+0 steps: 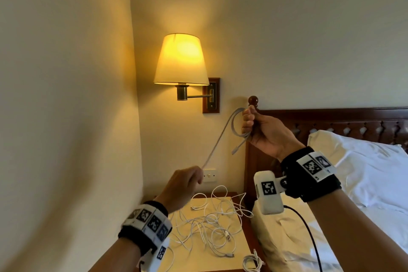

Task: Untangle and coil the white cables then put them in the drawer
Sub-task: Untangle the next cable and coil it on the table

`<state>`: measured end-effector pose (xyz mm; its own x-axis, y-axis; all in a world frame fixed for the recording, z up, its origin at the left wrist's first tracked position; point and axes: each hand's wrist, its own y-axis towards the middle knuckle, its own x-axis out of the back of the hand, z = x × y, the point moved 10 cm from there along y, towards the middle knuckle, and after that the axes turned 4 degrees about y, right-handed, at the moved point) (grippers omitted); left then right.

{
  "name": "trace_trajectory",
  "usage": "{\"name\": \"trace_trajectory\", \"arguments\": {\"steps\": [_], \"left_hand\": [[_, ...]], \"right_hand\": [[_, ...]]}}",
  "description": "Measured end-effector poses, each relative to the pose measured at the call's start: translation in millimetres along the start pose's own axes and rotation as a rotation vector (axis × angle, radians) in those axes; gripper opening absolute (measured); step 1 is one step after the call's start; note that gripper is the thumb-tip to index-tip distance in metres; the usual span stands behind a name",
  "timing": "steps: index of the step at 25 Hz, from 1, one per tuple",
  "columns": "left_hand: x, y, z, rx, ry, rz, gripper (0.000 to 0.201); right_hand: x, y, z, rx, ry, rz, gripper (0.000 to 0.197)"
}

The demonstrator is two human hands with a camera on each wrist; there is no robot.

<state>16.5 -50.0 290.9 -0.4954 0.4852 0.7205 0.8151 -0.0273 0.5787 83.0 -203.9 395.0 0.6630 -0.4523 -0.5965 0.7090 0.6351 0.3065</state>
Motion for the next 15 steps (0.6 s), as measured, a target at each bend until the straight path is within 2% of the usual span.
{"name": "trace_trajectory", "arguments": {"steps": [3,5,8,12,15], "left_hand": [[-11.3,-5.6,-58.5,-0.223,0.191,0.164,0.035],[2.7,0.7,-93.7,-0.299,0.219,0.185,0.032],[39.5,15.3,-120.9,-0.343,0.13,0.055,0.027],[72.6,32.9,-116.9,-0.33,0.161,-0.166,0.024],[85.6,39.0,-109.3,-0.308,0.208,-0.282,0.024]], "right_hand": [[4.3,2.9,-2.1,0.097,-0.422,-0.047,0.032],[0.9,2.7,-8.2,0.141,-0.61,-0.046,0.03],[-6.5,0.1,-15.6,0.161,-0.755,-0.027,0.029],[-11.6,-2.4,-23.4,0.149,-0.849,0.026,0.031],[-14.6,-4.2,-27.5,0.139,-0.847,0.063,0.029]]}}
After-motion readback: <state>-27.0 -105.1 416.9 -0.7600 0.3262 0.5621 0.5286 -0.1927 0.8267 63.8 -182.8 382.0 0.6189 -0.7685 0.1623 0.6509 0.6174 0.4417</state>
